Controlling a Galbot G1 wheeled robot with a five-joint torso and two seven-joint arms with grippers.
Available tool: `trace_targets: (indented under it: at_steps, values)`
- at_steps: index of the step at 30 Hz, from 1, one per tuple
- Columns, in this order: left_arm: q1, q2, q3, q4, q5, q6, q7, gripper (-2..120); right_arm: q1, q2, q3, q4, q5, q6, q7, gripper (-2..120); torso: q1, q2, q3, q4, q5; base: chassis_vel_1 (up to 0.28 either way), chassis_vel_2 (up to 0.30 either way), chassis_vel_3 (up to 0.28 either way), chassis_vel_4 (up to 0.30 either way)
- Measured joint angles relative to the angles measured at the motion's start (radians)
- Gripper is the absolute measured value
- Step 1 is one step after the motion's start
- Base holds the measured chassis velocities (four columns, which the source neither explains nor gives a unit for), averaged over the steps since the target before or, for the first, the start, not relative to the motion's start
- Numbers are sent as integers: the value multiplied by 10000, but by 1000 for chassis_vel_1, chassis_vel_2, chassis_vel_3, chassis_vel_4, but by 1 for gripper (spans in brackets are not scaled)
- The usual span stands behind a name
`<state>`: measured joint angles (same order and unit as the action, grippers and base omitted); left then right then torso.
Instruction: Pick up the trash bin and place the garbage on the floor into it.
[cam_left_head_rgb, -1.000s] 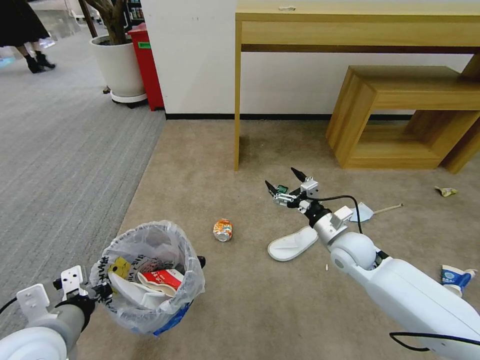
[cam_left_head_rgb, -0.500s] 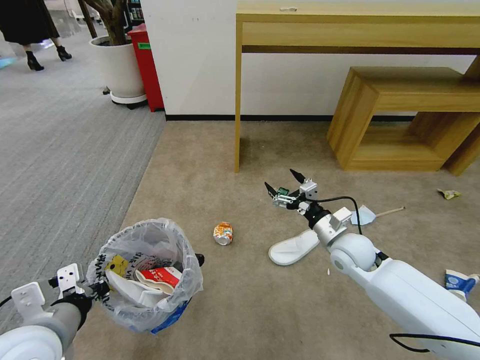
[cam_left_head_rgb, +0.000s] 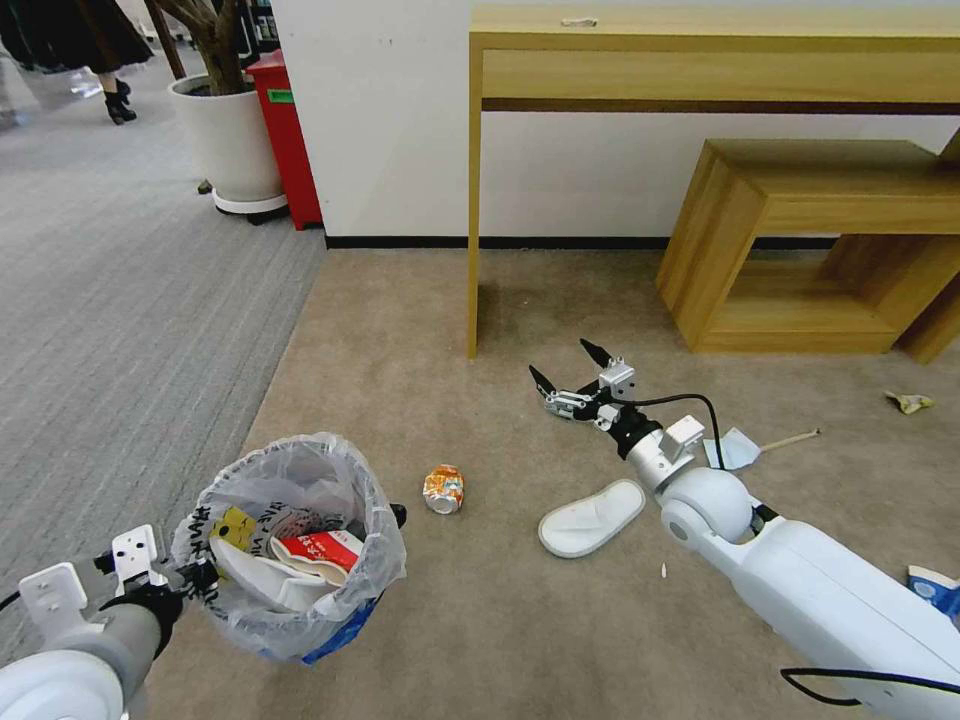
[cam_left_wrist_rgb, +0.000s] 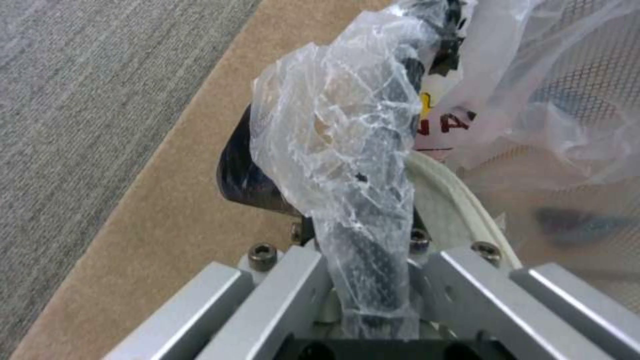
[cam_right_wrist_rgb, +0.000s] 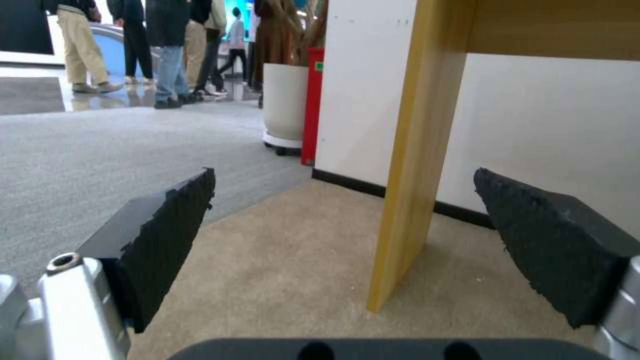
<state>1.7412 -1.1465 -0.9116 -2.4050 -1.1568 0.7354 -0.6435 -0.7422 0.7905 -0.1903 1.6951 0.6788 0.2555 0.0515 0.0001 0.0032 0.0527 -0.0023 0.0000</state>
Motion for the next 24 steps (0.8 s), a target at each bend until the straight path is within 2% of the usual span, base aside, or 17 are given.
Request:
trace_targets:
  at_steps: [24]
  values:
    - [66,-25,-38,-63,24,0,3,1,-157,-10,66,23,-70,95,-14,99,1,0,-1,0,1,-70,74,74,-64]
